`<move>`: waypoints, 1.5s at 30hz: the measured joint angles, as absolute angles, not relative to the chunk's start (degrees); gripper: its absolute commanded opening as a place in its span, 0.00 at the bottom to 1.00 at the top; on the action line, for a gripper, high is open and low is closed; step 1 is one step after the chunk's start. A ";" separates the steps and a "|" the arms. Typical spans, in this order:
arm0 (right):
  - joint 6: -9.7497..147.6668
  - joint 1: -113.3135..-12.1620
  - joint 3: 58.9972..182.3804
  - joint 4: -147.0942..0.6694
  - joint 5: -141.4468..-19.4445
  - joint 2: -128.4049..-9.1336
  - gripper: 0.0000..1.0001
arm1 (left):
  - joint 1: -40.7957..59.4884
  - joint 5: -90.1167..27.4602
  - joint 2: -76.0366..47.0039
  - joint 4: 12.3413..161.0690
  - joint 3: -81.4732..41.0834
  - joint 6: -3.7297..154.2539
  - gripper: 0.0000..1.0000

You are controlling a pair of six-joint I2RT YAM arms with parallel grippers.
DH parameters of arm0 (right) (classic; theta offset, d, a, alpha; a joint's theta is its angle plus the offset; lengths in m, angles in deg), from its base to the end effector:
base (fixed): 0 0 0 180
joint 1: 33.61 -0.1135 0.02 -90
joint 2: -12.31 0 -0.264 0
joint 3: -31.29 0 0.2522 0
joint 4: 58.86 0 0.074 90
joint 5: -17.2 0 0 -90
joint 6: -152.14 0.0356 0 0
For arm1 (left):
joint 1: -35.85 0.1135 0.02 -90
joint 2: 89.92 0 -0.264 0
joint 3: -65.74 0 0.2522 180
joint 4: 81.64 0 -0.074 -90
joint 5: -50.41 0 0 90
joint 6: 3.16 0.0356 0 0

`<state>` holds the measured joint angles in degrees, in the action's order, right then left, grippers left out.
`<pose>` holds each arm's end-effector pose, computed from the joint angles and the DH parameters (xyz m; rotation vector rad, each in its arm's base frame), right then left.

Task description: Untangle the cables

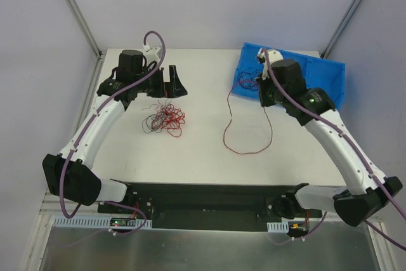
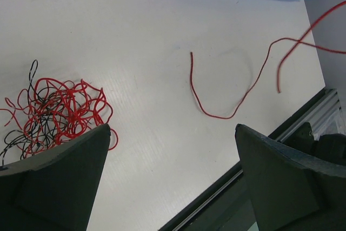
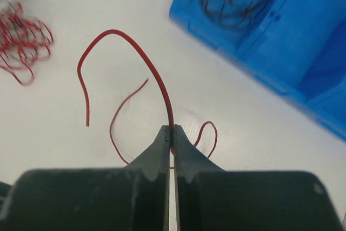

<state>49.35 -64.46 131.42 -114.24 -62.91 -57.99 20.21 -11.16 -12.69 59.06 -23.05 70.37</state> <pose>0.2162 0.1220 0.4405 -0.6443 1.9037 0.0271 0.2862 -0.0977 0.3725 0.3026 2.0788 -0.8524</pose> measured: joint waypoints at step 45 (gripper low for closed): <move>44.14 -48.38 174.35 -114.37 -50.94 -78.82 0.00 | 20.21 -8.13 -12.69 60.79 -21.24 69.65 0.99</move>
